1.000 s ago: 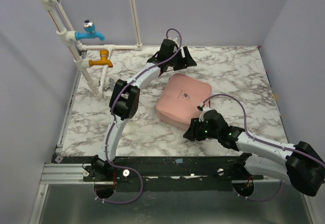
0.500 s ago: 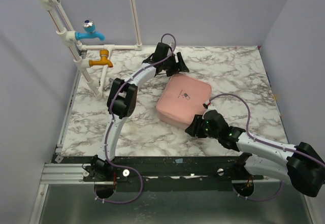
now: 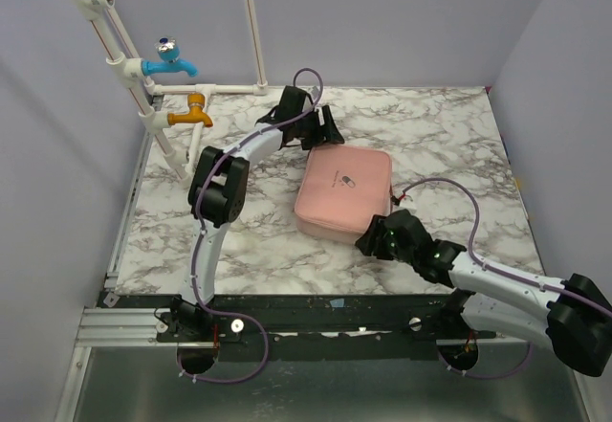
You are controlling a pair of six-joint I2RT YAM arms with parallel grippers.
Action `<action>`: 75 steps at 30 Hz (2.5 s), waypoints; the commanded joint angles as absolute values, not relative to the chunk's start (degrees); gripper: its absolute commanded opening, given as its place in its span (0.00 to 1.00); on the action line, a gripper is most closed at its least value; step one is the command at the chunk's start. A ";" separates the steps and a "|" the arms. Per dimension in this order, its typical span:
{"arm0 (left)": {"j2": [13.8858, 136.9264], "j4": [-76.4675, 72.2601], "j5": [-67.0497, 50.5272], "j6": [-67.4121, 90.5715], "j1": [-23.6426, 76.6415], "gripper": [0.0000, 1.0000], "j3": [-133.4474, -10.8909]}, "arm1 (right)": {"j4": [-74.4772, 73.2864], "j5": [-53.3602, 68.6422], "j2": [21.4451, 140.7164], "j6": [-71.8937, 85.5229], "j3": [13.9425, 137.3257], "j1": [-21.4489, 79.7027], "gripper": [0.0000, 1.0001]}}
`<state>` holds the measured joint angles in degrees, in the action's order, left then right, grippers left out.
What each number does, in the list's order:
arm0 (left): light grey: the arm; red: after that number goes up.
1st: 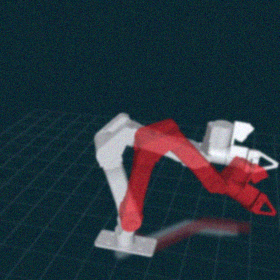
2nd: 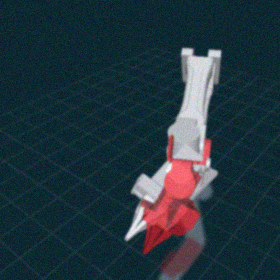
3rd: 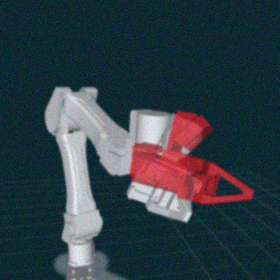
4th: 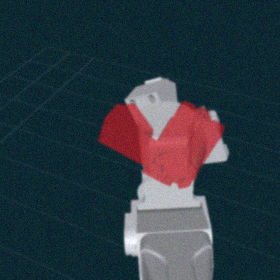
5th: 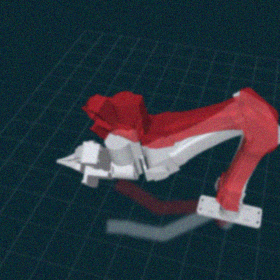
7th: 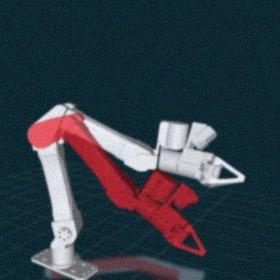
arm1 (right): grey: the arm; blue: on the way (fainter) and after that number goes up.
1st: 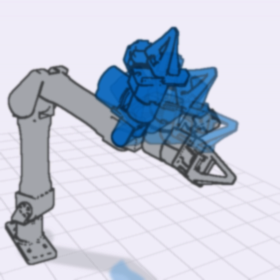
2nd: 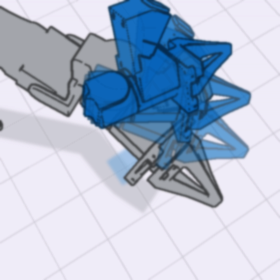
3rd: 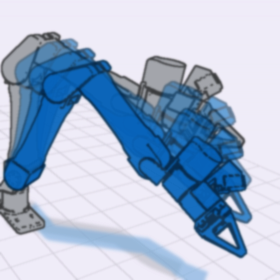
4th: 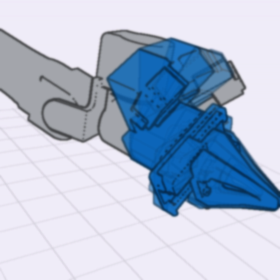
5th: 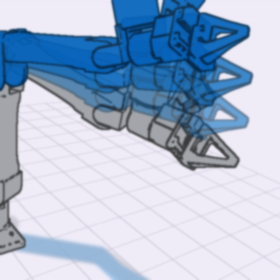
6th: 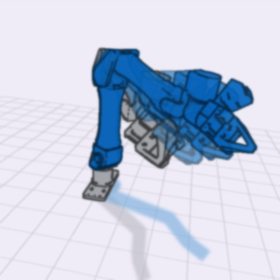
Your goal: Organize the medicine kit
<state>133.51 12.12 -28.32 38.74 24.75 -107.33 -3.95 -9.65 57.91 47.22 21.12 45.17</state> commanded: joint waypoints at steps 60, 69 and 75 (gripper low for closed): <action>78.90 3.01 -9.26 48.85 16.96 0.55 -34.99 | -5.72 -21.87 76.40 35.40 44.88 32.24 0.61; 71.75 11.83 1.42 49.52 16.79 0.49 -34.72 | -10.53 -26.17 76.36 34.09 47.79 32.25 0.61; 62.91 15.25 6.20 50.10 16.79 0.48 -32.76 | -14.29 -26.60 72.87 32.88 48.16 32.17 0.62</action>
<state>68.90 7.33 -1.30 50.00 16.97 -35.14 -10.44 -24.18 75.57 34.13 46.24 31.83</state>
